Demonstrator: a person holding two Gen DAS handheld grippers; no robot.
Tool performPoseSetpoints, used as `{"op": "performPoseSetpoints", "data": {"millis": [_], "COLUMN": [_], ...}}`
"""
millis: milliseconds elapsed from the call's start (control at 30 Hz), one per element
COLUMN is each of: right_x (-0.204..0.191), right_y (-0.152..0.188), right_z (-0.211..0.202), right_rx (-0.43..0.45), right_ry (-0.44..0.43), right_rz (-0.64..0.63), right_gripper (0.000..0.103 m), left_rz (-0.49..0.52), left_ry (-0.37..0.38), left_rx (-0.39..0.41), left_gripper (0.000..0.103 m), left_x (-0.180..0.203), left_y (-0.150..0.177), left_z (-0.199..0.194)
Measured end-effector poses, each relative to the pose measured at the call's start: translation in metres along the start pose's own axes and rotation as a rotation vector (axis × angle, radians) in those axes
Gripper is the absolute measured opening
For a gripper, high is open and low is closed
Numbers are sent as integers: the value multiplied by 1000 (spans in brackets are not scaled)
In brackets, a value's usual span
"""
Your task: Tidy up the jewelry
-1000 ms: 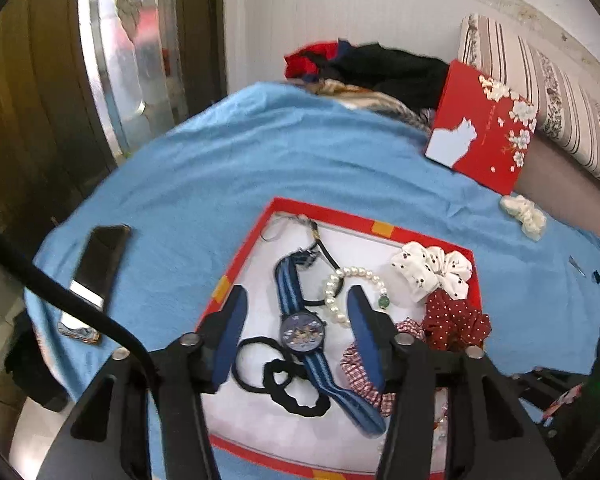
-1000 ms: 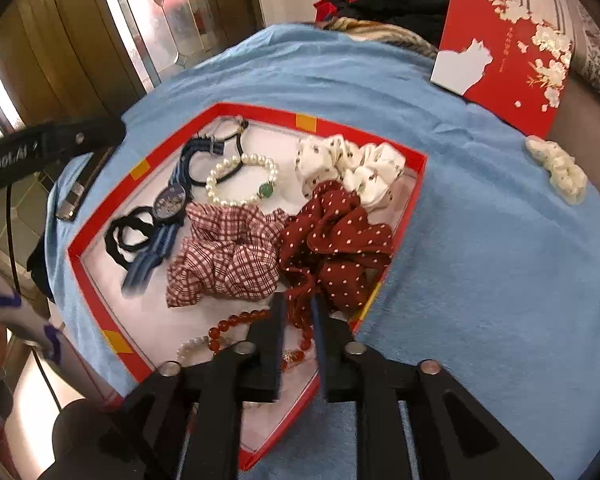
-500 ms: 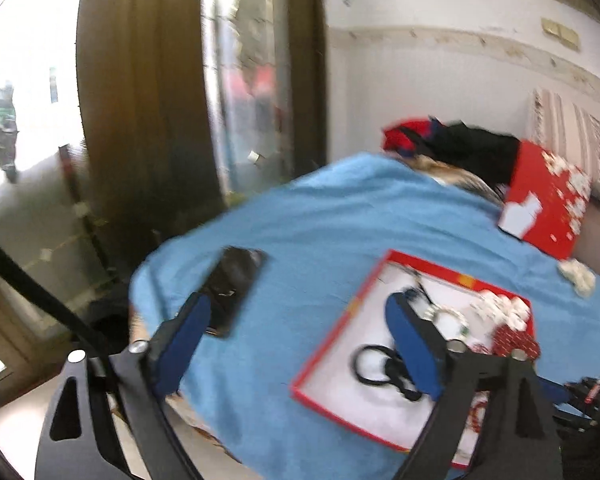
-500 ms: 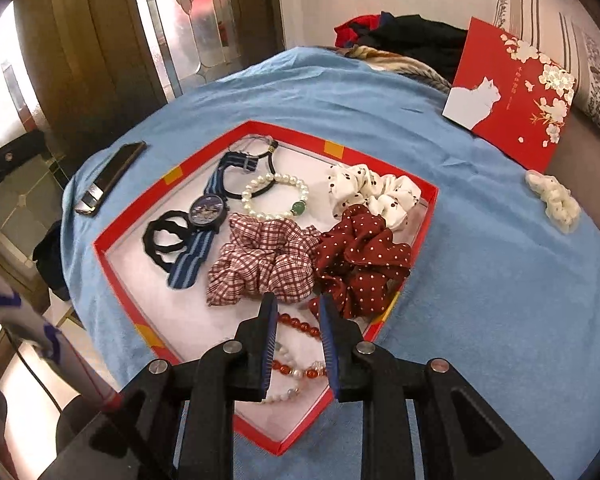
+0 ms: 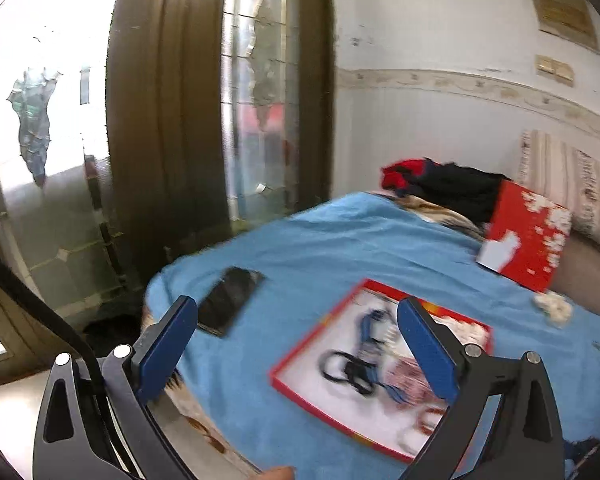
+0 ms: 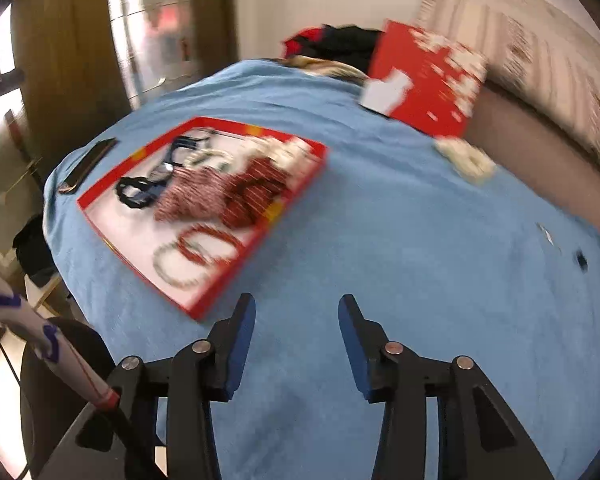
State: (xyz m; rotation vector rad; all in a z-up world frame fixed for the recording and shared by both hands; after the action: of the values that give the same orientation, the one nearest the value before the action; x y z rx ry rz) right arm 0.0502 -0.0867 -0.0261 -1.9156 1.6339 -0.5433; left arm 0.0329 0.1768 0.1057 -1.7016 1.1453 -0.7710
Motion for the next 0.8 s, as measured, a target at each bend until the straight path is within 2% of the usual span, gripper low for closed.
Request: {"op": "performPoseSetpoints", "data": {"millis": [200,367,600,800], "right_x": [46,66,77,87], "right_y": [35,55,70,79], "right_z": [-16,-21,-29,-32], "right_rx": [-19,-35,-34,-39], "right_ry": [64,74,84,103], "right_rz": [126,204,234,258], "right_gripper": [49,51,54,55], "left_rz": [69,138,208,239], "left_ry": [115,197,268,290], "left_rx": [-95,-177,-265,-312], "left_gripper": [100,100,100,100], "left_x": [55,95,132,147], "left_y": [31,63,92,108], "left_z": [-28,-49,-67,-72]}}
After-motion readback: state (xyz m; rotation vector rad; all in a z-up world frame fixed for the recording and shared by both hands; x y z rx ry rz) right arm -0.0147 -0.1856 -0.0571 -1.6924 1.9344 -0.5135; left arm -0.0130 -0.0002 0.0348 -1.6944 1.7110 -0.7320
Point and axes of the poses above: each gripper's, at about its wrist camera, not at the fingertips, and z roughly the way its jaws point, x to its right, y to its underside, the point moved 7 cm from there along z, roughly the way its jaws point, and after that the axes turned 4 degrees about x, right-handed, at the moved point
